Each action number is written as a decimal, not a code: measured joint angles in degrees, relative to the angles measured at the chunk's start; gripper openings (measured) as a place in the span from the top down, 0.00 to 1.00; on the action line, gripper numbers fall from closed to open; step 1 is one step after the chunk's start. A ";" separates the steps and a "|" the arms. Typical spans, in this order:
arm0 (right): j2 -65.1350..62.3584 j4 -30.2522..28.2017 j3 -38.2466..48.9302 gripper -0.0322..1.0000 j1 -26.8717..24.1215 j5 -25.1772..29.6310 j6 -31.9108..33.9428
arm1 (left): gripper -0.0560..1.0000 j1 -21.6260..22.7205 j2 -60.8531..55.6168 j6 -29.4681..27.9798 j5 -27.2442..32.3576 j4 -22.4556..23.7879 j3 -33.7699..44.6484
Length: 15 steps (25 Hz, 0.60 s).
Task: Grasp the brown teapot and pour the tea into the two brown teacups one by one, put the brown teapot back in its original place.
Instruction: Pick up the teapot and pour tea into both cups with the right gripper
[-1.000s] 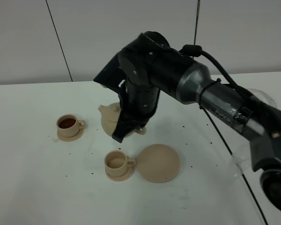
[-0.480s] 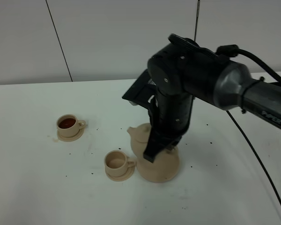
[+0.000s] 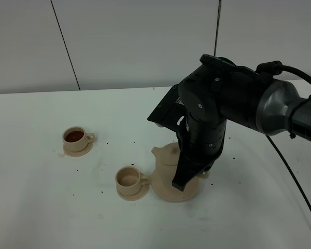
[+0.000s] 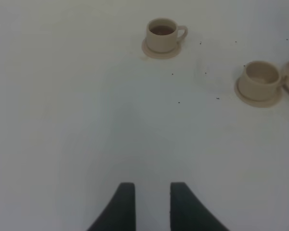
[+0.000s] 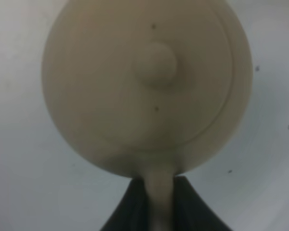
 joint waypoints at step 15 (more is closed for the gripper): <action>3.54 -8.62 0.00 0.88 0.91 -5.08 -9.02 | 0.71 0.00 0.00 0.00 0.00 0.00 0.00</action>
